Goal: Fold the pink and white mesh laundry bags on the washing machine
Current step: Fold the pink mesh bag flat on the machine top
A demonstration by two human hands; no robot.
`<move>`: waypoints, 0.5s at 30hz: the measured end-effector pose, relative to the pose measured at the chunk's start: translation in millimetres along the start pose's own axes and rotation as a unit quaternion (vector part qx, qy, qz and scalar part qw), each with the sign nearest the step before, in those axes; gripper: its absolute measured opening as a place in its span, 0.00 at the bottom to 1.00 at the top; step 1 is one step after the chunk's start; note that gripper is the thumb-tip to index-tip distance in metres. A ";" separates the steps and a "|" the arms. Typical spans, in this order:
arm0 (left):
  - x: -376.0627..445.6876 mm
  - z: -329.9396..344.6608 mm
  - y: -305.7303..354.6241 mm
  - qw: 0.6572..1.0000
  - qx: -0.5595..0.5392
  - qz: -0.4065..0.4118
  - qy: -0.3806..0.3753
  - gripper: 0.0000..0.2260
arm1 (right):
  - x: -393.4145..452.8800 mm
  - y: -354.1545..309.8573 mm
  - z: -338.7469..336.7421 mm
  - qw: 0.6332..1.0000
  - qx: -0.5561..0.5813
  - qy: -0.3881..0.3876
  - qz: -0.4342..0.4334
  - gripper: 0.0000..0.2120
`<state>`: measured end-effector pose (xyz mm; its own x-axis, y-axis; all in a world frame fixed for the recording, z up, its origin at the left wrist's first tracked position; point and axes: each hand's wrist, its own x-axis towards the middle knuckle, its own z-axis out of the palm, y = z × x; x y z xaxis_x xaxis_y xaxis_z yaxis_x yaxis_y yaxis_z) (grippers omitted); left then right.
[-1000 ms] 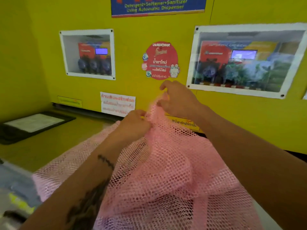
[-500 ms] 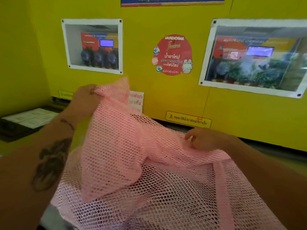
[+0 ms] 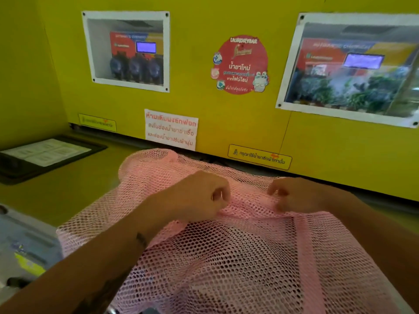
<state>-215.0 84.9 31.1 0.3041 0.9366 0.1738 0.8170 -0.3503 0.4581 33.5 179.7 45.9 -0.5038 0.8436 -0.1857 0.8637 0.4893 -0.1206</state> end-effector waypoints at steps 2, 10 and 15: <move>7.0 10.1 4.9 0.998 0.060 0.010 -0.033 0.12 | -6.2 6.3 -0.7 1.000 -0.015 -0.001 -0.005 0.08; 26.2 -2.3 2.6 0.991 0.118 0.018 0.068 0.06 | -8.5 26.4 -72.2 0.966 0.180 0.180 0.036 0.04; 31.9 -45.7 11.6 0.973 -0.017 -0.005 0.228 0.09 | -0.3 11.9 -45.6 0.944 -0.022 0.321 0.070 0.09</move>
<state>-218.2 110.7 81.8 0.0403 0.8438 0.5351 0.7996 -0.3484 0.4891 44.3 195.4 89.0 -0.2863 0.8542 0.4340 0.9284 0.3593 -0.0945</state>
